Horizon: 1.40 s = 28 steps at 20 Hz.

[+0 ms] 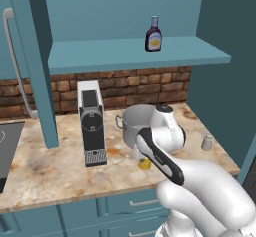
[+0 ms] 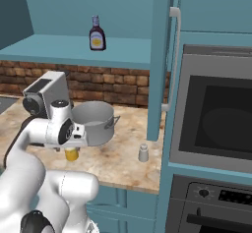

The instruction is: There are various items on the counter. Only move the condiments/shakers into the cabinet.

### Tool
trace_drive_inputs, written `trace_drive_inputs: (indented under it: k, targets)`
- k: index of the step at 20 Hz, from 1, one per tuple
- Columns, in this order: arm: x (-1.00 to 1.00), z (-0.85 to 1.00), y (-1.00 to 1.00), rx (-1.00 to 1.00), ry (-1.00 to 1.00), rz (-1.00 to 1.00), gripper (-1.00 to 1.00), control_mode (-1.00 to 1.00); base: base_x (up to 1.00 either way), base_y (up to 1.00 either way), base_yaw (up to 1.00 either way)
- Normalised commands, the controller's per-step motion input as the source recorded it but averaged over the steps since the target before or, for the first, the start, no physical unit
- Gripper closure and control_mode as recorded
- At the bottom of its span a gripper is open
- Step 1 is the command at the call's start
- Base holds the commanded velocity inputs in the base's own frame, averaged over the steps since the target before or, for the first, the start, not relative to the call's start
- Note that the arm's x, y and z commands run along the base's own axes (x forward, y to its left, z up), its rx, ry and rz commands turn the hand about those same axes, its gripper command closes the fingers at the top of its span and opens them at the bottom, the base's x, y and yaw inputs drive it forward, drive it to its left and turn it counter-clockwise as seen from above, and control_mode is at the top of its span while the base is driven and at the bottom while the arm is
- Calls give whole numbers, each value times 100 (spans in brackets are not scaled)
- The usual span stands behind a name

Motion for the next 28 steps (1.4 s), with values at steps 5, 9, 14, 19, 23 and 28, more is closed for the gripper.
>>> trace_drive_inputs:
  k: [5,9,14,19,23,28]
  targets:
    - [27,-15,6,4,-8,-4,-100,-100,0,0,0]
    - [21,-9,12,3,-8,-3,-100,-100,0,0,0]
    - [14,-9,11,3,-9,-3,-100,-100,0,0,0]
    - [13,-9,7,0,-7,-2,100,-100,0,0,0]
    - [9,-1,9,-1,-2,-3,100,-100,0,0,0]
    - [-76,27,0,0,-17,0,100,-100,0,0,0]
